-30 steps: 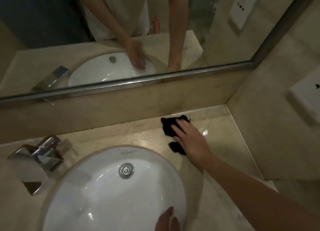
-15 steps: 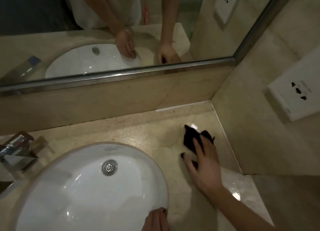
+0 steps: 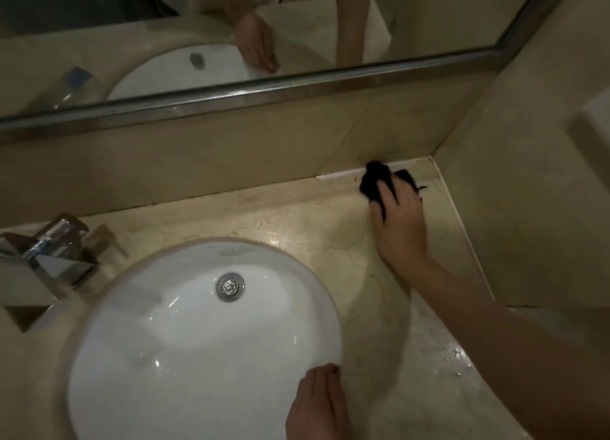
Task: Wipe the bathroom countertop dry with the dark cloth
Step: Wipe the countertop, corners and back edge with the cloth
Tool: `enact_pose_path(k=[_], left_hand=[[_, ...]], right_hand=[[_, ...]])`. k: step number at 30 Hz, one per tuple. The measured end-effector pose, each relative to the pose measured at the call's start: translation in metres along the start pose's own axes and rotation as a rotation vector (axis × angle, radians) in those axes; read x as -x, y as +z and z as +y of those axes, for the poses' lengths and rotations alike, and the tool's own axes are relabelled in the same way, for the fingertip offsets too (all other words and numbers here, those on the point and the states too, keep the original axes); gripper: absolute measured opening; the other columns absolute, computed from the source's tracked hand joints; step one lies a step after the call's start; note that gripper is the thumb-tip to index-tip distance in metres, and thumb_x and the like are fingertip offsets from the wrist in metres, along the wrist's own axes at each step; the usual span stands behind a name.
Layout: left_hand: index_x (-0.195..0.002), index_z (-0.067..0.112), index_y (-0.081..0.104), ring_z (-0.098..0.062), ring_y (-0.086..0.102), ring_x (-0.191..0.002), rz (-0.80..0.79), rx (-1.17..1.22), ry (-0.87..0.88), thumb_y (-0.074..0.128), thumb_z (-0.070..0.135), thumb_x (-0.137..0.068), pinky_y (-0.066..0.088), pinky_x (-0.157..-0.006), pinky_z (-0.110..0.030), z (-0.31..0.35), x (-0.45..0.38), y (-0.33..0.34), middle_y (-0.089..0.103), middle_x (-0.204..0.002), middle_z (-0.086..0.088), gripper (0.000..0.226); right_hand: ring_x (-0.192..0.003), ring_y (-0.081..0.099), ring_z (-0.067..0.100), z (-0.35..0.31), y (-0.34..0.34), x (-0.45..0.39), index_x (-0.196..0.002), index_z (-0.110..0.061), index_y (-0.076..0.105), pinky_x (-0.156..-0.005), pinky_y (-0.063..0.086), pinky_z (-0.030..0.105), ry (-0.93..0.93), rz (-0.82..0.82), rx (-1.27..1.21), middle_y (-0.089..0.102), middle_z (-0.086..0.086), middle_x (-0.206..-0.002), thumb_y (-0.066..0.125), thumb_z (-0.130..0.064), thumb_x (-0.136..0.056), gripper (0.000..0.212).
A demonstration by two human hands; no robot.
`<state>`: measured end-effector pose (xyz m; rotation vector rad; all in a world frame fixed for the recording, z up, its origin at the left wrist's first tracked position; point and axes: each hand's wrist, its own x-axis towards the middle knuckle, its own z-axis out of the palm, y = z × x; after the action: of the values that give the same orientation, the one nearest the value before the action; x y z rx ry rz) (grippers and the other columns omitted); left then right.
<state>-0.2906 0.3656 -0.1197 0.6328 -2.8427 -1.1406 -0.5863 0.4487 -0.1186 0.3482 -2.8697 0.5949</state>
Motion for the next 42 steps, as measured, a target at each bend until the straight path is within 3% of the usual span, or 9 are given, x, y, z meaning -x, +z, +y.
enact_pose_path(k=[5,9,16,20,24,28,31,36,42], left_hand=[[-0.085,0.031,0.065,-0.005,0.050,-0.066,0.014,-0.028,-0.041,0.047,0.018,-0.085,0.040,-0.045,-0.022,0.005,-0.004,-0.007,0.060,-0.075,0.013,0.022],[-0.086,0.034,0.068,0.001,0.051,-0.071,0.013,0.021,-0.056,0.042,0.025,-0.087,0.036,-0.047,-0.015,0.012,-0.001,-0.019,0.061,-0.081,0.020,0.027],[-0.123,0.037,0.060,0.014,0.047,-0.110,-0.132,0.132,-0.123,0.041,0.030,-0.105,0.035,-0.087,-0.006,0.009,0.016,-0.032,0.055,-0.116,0.028,0.027],[-0.135,0.030,0.058,0.007,0.050,-0.117,-0.252,0.167,-0.160,0.039,0.031,-0.106,0.035,-0.097,-0.013,0.002,0.035,-0.051,0.056,-0.120,0.022,0.034],[-0.136,0.021,0.057,0.004,0.050,-0.120,-0.236,0.228,-0.227,0.040,0.024,-0.107,0.034,-0.110,-0.020,-0.001,0.057,-0.058,0.054,-0.127,0.020,0.034],[-0.151,0.020,0.040,-0.004,0.032,-0.142,-0.333,0.181,-0.177,0.035,0.028,-0.108,0.014,-0.114,-0.012,-0.004,0.074,-0.069,0.036,-0.143,0.019,0.044],[-0.150,0.019,0.042,-0.001,0.031,-0.139,-0.384,0.144,-0.086,0.039,0.025,-0.107,0.010,-0.111,-0.006,-0.015,0.080,-0.083,0.040,-0.149,0.014,0.044],[-0.139,0.028,0.051,-0.002,0.048,-0.124,-0.453,0.140,-0.055,0.045,0.024,-0.104,0.034,-0.105,-0.019,-0.030,0.084,-0.097,0.053,-0.132,0.016,0.036],[-0.146,0.018,0.046,-0.008,0.043,-0.133,-0.431,0.112,-0.115,0.036,0.044,-0.092,0.033,-0.116,-0.036,-0.028,0.097,-0.094,0.050,-0.143,0.006,0.061]], right_hand=[[-0.139,0.043,0.027,-0.053,-0.006,0.109,-0.141,-0.015,0.058,-0.118,0.032,0.042,-0.269,-0.173,-0.104,0.050,0.010,-0.150,0.049,-0.032,-0.101,0.044],[-0.140,0.043,0.022,-0.022,-0.028,0.142,-0.141,-0.020,0.057,-0.117,0.032,0.040,-0.390,-0.230,-0.075,0.047,0.004,-0.153,0.046,-0.036,-0.102,0.044],[-0.139,0.042,0.037,0.057,-0.064,0.113,-0.143,-0.008,0.052,-0.114,0.036,0.049,0.218,-0.058,0.064,0.044,0.018,-0.151,0.035,-0.033,-0.102,0.050],[-0.138,0.042,0.035,0.002,-0.060,0.193,-0.142,-0.009,0.055,-0.116,0.033,0.049,0.237,-0.045,0.007,0.047,0.016,-0.150,0.038,-0.033,-0.102,0.049],[-0.141,0.038,0.027,-0.058,-0.051,0.282,-0.145,-0.016,0.053,-0.117,0.029,0.042,-0.004,-0.162,-0.089,0.044,0.009,-0.154,0.052,-0.025,-0.100,0.046],[-0.143,0.039,0.020,-0.048,-0.064,0.296,-0.146,-0.023,0.051,-0.118,0.031,0.042,-0.218,-0.254,-0.062,0.043,0.002,-0.156,0.047,-0.034,-0.104,0.044],[-0.139,0.043,0.027,-0.006,-0.087,0.278,-0.142,-0.018,0.055,-0.115,0.037,0.043,-0.040,-0.184,-0.017,0.045,0.005,-0.153,0.049,-0.033,-0.102,0.043],[-0.138,0.040,0.032,0.082,-0.121,0.248,-0.143,-0.015,0.052,-0.113,0.032,0.053,0.361,-0.092,0.113,0.045,0.013,-0.152,0.034,-0.041,-0.102,0.052],[-0.134,0.043,0.043,0.069,-0.126,0.322,-0.138,-0.005,0.056,-0.109,0.035,0.060,0.375,-0.002,0.093,0.048,0.022,-0.147,0.042,-0.028,-0.101,0.046]])
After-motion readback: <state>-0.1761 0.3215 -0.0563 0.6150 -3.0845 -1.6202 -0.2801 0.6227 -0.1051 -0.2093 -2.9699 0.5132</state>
